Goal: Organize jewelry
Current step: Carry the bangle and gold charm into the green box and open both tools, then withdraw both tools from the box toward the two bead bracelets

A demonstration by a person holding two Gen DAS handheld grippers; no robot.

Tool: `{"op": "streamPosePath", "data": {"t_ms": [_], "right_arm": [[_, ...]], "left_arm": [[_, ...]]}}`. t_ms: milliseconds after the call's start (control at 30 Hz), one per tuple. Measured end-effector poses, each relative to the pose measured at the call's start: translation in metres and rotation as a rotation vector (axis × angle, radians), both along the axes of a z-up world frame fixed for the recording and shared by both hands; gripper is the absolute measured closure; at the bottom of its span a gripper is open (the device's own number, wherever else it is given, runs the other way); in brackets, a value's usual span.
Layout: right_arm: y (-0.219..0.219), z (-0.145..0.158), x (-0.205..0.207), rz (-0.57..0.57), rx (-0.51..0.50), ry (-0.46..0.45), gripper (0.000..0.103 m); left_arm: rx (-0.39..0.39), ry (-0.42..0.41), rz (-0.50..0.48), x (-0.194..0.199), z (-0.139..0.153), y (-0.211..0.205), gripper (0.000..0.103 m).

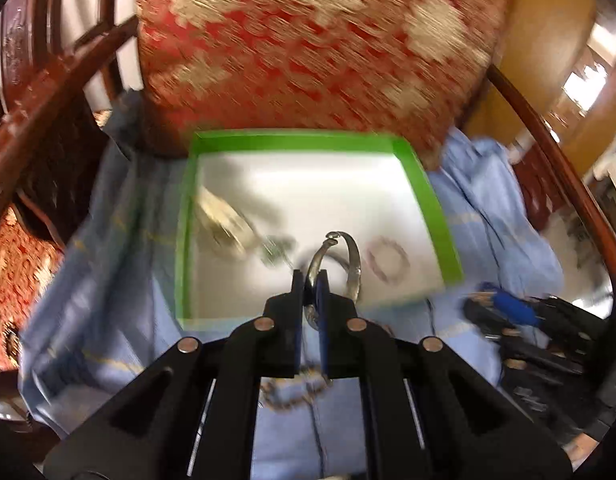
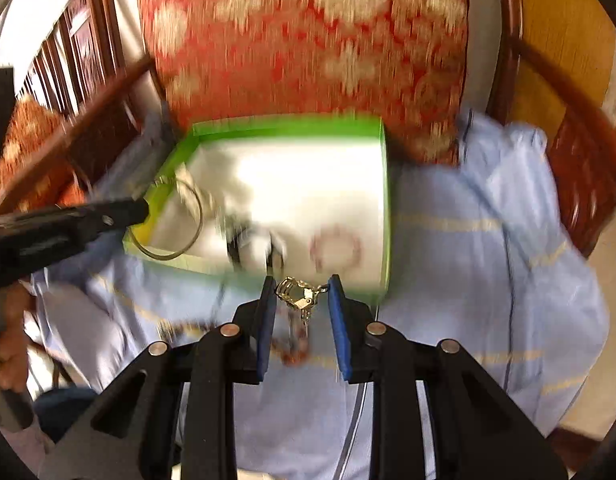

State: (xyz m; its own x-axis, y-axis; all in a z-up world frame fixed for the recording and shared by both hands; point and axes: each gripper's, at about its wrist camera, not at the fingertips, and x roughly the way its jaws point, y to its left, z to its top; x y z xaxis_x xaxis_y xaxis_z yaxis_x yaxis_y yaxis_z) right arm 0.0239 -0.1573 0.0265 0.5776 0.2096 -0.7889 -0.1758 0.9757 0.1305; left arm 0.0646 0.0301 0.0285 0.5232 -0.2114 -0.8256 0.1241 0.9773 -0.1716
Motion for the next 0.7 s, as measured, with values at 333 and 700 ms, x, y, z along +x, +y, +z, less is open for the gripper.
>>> {"op": "streamPosePath", "data": {"t_ms": [333, 700], "right_arm": [[0.017, -0.051, 0.093, -0.017, -0.012, 0.104, 0.077], [0.001, -0.05, 0.085, -0.049, 0.109, 0.102, 0.049]], "left_arm": [[0.025, 0.148, 0.1, 0.067, -0.059, 0.014, 0.096], [-0.036, 0.136, 0.071, 0.063, -0.051, 0.018, 0.073]]}}
